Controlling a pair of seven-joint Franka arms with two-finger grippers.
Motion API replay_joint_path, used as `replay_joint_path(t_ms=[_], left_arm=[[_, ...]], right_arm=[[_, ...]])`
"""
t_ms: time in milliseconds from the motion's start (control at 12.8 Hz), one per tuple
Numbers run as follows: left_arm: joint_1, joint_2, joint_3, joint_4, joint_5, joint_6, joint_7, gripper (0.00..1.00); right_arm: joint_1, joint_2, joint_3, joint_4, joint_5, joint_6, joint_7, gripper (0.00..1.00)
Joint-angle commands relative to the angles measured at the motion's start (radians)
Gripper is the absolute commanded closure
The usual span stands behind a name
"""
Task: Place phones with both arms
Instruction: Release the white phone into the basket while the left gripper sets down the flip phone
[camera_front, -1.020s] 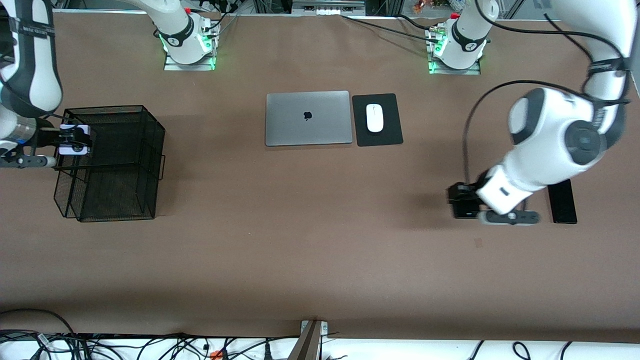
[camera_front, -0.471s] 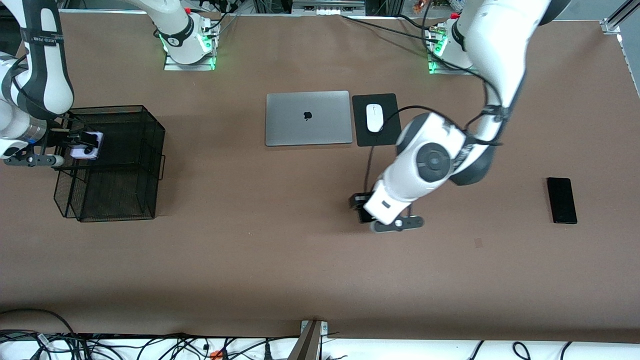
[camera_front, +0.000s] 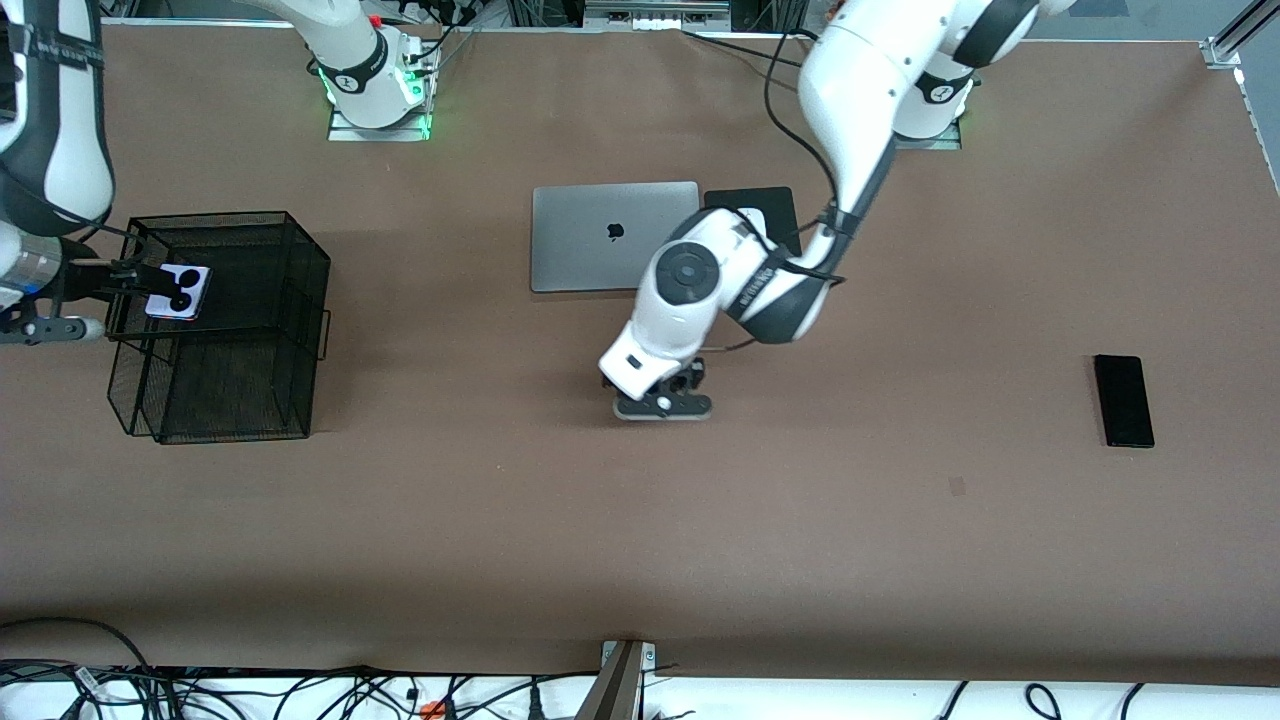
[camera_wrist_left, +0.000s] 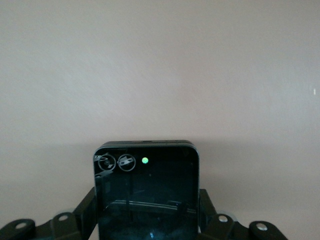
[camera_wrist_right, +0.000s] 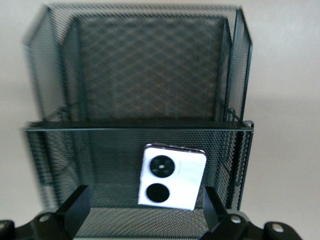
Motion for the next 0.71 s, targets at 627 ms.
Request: replay_joint_path(t_ms=[627], left_arm=[[-0.143,0.186,0.102,0.127,0.0,0.1,-0.049,0.34]], right_arm=[[0.076,0.226,0.109,0.434,0.287,-0.177,0.174,0.0]])
